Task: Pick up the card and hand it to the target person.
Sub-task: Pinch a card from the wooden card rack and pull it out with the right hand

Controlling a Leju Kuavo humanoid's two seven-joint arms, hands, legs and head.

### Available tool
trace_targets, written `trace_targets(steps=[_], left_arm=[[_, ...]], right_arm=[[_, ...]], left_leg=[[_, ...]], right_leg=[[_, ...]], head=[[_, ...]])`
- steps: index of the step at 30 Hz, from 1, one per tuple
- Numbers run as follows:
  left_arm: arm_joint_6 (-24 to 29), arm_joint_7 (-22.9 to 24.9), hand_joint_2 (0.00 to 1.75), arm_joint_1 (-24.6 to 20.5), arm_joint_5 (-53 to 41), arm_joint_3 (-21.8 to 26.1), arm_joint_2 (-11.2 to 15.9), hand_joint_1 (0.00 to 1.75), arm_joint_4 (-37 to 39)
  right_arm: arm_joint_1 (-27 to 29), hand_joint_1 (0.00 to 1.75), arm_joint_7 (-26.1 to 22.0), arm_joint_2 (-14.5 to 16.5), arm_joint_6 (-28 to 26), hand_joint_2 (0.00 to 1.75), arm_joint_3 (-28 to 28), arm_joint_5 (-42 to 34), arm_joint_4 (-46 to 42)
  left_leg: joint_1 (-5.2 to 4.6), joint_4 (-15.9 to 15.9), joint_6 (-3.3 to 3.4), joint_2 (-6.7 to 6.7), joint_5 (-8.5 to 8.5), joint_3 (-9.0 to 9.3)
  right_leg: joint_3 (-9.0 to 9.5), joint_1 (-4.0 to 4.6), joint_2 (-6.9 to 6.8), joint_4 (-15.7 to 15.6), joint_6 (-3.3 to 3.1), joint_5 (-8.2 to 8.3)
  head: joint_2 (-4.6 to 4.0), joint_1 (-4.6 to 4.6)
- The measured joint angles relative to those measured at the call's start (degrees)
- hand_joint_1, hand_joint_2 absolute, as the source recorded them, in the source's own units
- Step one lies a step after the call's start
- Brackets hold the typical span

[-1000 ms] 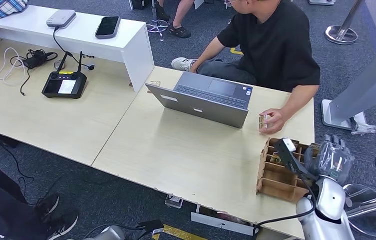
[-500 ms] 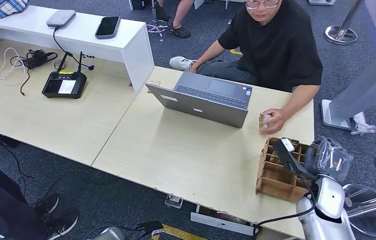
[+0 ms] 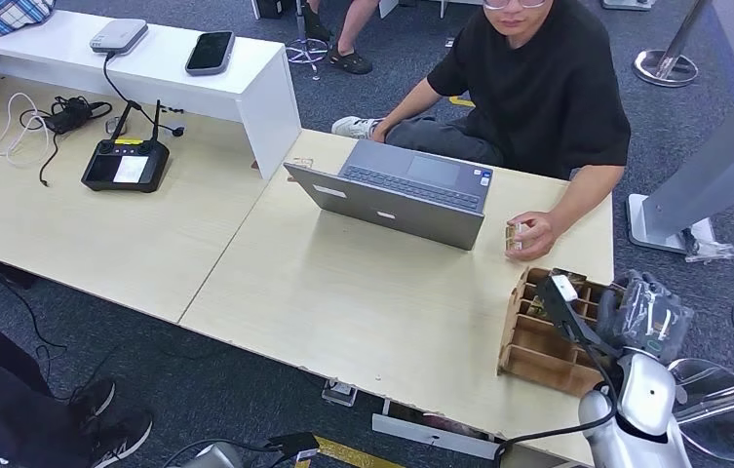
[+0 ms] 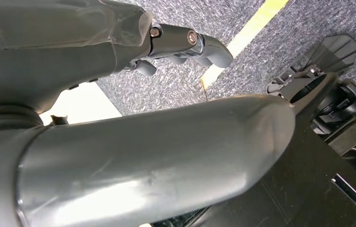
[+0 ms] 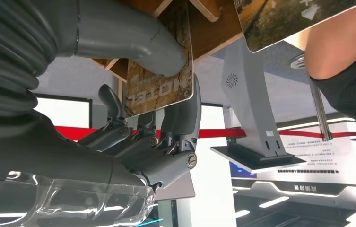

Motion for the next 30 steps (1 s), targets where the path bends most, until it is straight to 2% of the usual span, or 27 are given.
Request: trace_targets(steps=[3,11,16,30], left_arm=[[-0.2,0.0,0.0,0.0,-0.1,0.0,0.0,0.0,0.0],[-0.5,0.0,0.0,-0.1,-0.2,0.0,0.0,0.0,0.0],[-0.5,0.0,0.0,-0.1,-0.2,0.0,0.0,0.0,0.0],[-0.5,-0.3,0.0,-0.1,-0.1,0.0,0.0,0.0,0.0]], right_arm=[[0.8,1.55,-0.2,-0.1,0.0,1.75,0.0,0.1,-1.0],[2.8,1.54,-0.4,-0.3,0.1,1.75,0.0,0.6,-4.2],[3.9,1.64,-0.7,-0.4,1.0,1.75,0.1,1.0,-7.0],[5.8,1.56,-3.0,-0.8,1.7,1.75,3.4,1.3,-17.8]], left_leg=[[0.0,0.0,0.0,0.0,0.0,0.0],[0.0,0.0,0.0,0.0,0.0,-0.01],[0.0,0.0,0.0,0.0,-0.01,-0.01],[0.0,0.0,0.0,0.0,0.0,-0.03]], right_leg=[[0.0,0.0,0.0,0.0,0.0,0.0],[-0.01,0.0,0.0,0.0,0.0,0.0],[-0.01,0.0,0.0,0.0,0.0,0.0],[-0.01,0.0,-0.01,0.0,0.0,0.0]], head=[[0.0,0.01],[0.0,0.0],[0.0,0.0],[0.0,0.0]])
